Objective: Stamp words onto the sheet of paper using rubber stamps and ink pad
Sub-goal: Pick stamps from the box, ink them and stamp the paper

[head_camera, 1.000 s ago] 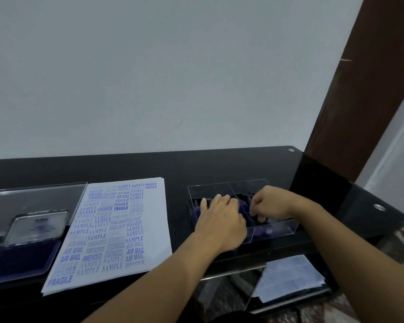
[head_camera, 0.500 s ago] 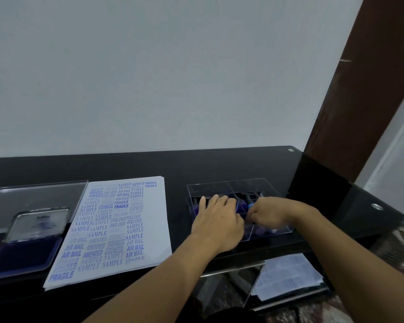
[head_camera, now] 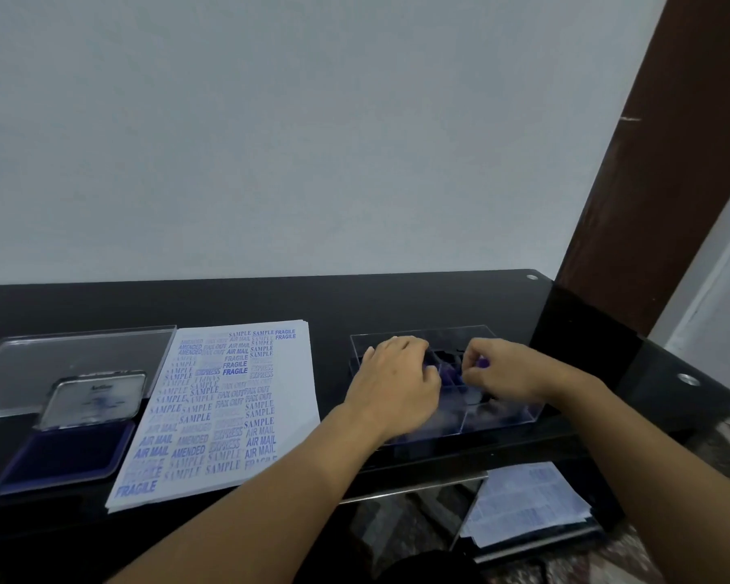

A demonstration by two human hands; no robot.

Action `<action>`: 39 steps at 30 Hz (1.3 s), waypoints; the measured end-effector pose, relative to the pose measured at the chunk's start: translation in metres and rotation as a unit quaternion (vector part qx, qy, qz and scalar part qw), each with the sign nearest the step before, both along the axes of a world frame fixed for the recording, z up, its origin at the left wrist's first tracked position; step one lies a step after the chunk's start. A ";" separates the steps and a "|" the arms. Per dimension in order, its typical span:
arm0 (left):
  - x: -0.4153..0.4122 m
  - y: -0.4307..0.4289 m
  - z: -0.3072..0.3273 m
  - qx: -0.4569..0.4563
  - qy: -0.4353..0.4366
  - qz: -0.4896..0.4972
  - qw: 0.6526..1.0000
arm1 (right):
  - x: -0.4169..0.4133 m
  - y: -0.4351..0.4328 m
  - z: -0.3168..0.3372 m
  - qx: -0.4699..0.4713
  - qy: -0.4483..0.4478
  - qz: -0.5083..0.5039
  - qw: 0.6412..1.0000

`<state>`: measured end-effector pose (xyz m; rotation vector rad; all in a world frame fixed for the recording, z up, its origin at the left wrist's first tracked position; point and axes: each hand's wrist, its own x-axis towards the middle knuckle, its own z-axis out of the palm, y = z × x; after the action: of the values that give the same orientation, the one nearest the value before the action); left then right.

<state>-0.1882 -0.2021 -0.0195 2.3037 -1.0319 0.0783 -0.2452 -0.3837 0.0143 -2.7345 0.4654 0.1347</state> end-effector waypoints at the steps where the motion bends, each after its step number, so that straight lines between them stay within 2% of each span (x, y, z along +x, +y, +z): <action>1: 0.000 0.005 0.004 0.001 0.003 0.000 1.000 | 0.001 0.002 0.003 -0.005 -0.011 -0.003 1.000; 5: 0.006 0.024 0.016 0.011 0.003 0.015 1.000 | 0.007 0.010 0.011 -0.023 -0.048 -0.019 0.998; 9: 0.017 0.047 0.021 0.014 0.006 0.050 0.999 | 0.014 0.030 0.017 0.010 -0.095 -0.047 0.994; 16: 0.030 0.100 0.021 0.014 0.015 0.100 0.995 | 0.026 0.082 0.029 0.062 -0.154 0.011 0.986; 27: 0.048 0.189 0.016 0.000 0.032 0.168 0.985 | 0.063 0.172 0.034 0.137 -0.169 0.077 0.973; 39: 0.073 0.292 0.005 -0.002 0.071 0.263 0.962 | 0.109 0.267 0.010 0.120 -0.138 0.170 0.968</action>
<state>-0.1155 0.0899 -0.0143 2.4796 -0.3290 0.1235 -0.1363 -0.1163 0.0244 -2.5156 -0.0958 -0.0988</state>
